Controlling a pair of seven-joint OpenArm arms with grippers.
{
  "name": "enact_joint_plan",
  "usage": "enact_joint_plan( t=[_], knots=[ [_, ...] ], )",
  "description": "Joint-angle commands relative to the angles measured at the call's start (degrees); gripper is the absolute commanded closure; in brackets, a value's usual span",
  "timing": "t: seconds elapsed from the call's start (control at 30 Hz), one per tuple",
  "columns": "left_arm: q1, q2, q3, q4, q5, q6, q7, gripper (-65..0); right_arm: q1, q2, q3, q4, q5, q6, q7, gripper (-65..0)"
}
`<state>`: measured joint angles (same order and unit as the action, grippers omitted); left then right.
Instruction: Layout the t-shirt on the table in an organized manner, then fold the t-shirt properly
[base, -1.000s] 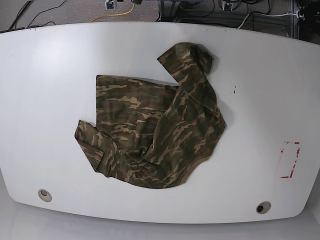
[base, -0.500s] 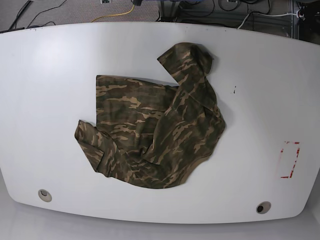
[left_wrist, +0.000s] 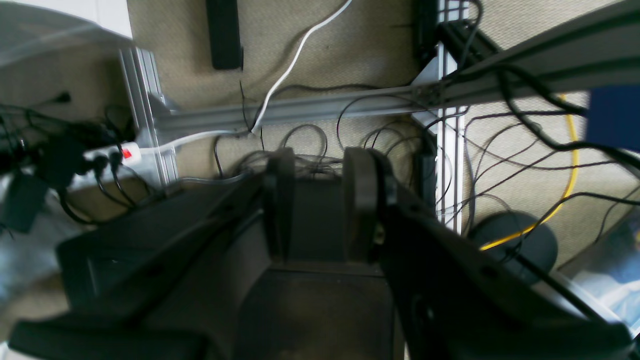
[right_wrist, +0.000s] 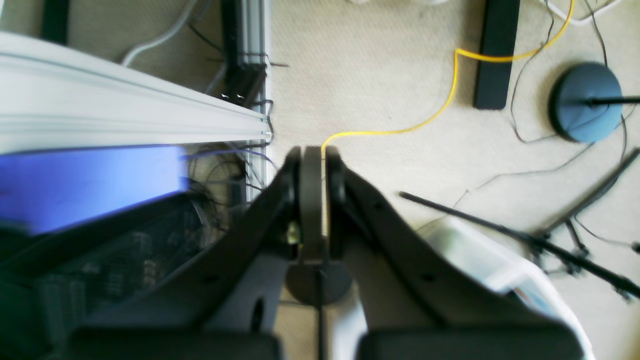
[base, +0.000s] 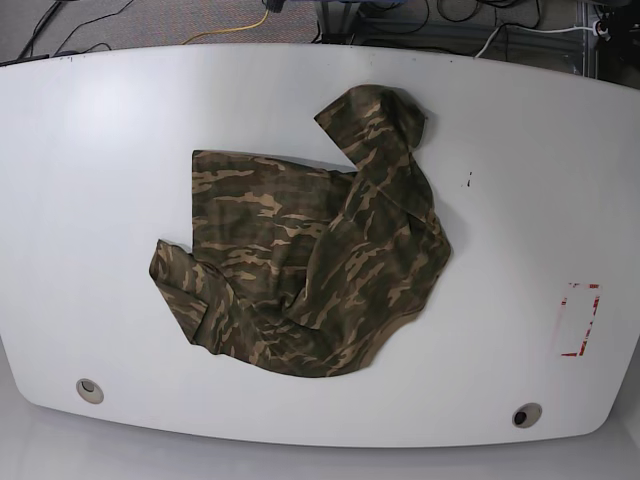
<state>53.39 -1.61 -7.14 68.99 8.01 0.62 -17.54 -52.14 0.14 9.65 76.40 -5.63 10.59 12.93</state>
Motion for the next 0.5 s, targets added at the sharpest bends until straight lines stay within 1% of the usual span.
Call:
enact_joint_plan(
  t=[0.0,0.2,0.47],
  knots=[
    [3.89,-0.11,-0.20,4.46,-0.14,0.30,-1.14,-14.0,-3.55,-0.19,0.24,4.17,0.49,0.00,1.01,-0.5],
    [8.55,-0.11,-0.91,11.76,-0.14,0.30,-1.14,-14.0,-8.39,-1.68,0.42,11.64,0.49,0.00,1.01,-0.5],
    [12.77,-0.11,-2.75,20.02,-0.14,0.30,-1.14,-14.0,-14.54,-1.94,0.33,20.43,0.92,0.00,1.09,-0.5]
  ],
)
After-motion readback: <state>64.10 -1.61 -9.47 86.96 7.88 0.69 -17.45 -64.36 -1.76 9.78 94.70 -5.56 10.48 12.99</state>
